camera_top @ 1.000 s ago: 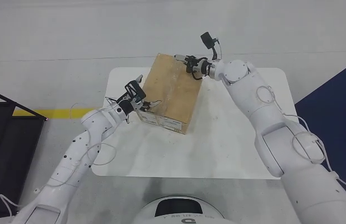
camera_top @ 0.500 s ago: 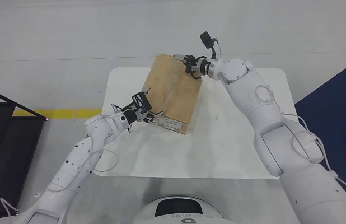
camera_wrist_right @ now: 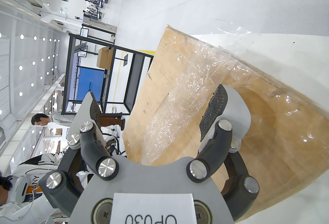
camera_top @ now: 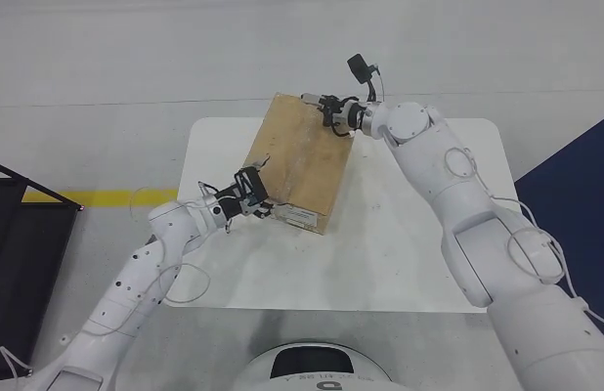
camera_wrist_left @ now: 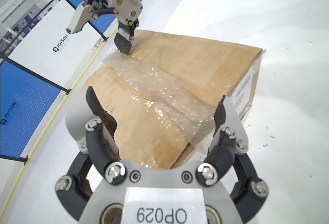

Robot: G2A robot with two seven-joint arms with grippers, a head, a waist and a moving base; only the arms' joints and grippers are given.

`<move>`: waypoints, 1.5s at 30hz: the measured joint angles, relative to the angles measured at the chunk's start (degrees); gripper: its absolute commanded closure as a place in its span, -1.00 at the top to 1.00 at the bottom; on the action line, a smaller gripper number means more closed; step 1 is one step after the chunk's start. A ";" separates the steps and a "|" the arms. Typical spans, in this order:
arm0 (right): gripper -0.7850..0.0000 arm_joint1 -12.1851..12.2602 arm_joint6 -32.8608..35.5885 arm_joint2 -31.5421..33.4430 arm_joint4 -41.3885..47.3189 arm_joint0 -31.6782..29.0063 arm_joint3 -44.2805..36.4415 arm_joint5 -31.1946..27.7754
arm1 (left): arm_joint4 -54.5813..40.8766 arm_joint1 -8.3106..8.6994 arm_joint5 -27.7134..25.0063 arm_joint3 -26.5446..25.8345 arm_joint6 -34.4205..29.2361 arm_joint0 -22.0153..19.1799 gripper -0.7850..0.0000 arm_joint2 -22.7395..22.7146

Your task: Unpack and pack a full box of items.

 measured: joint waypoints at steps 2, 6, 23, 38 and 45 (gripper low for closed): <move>1.00 -0.04 -0.12 0.18 0.14 0.02 0.08 -0.11 | 0.58 0.08 -0.05 0.12 0.80 0.56 1.00 0.22; 1.00 -0.15 -0.01 0.34 0.09 0.10 0.11 -0.16 | 0.66 0.25 0.82 1.00 1.59 1.12 1.00 -0.36; 1.00 -0.45 0.58 1.03 -0.32 -0.07 0.87 -0.62 | -1.68 -0.08 2.36 2.93 0.55 -2.69 1.00 -1.18; 1.00 0.82 -3.03 3.90 1.04 -0.13 -1.02 -4.61 | -5.36 -2.54 3.80 13.85 0.88 -10.00 1.00 4.71; 1.00 0.82 -2.88 3.87 1.02 -0.24 -1.14 -4.68 | -5.88 -2.64 5.22 13.90 0.98 -9.61 1.00 4.29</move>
